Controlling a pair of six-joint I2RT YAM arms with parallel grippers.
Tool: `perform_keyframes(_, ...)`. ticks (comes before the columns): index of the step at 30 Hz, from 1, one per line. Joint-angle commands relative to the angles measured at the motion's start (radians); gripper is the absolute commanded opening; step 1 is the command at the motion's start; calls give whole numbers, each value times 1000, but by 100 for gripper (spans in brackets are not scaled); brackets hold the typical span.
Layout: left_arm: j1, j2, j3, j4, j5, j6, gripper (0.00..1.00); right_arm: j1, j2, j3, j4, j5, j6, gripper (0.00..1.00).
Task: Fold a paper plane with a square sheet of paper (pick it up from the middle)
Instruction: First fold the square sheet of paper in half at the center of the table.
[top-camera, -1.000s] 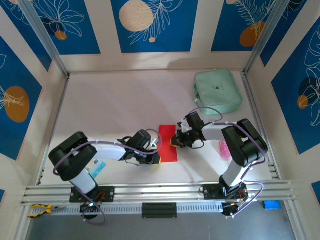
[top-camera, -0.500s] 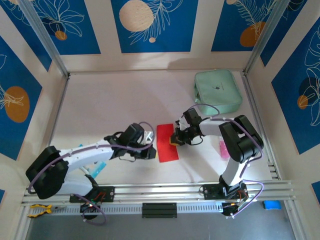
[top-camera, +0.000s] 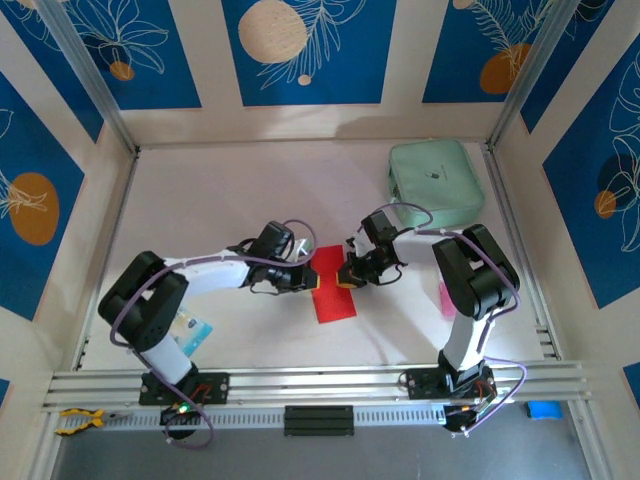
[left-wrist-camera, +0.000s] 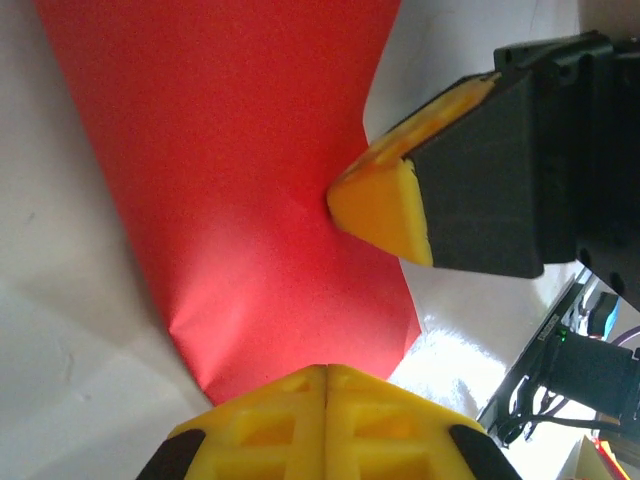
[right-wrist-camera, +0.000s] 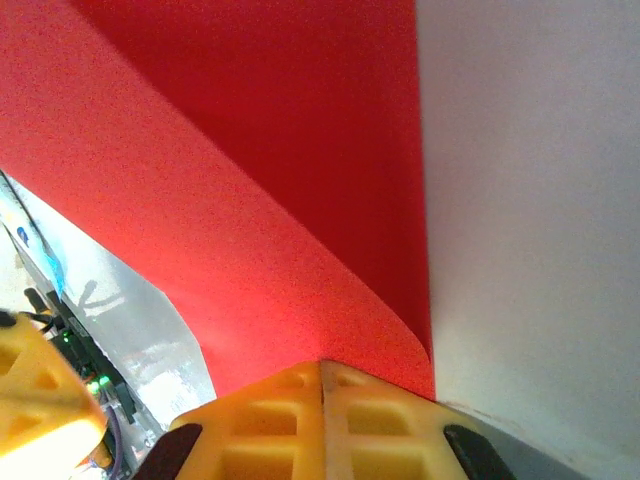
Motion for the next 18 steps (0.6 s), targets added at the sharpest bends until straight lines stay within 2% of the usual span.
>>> perform_keyframes(1, 23, 40, 23, 70, 47, 3, 0, 3, 43, 1, -62, 43, -18, 0)
perform_keyframes(7, 27, 112, 10, 81, 38, 22, 0, 3, 46, 2, -66, 45, -18, 0)
perform_keyframes(11, 28, 145, -26, 24, -27, 60, 0, 3, 48, 5, -71, 48, -17, 0)
perform_keyframes(18, 27, 101, -18, -2, -18, 53, 0, 3, 47, 5, -70, 47, -16, 0)
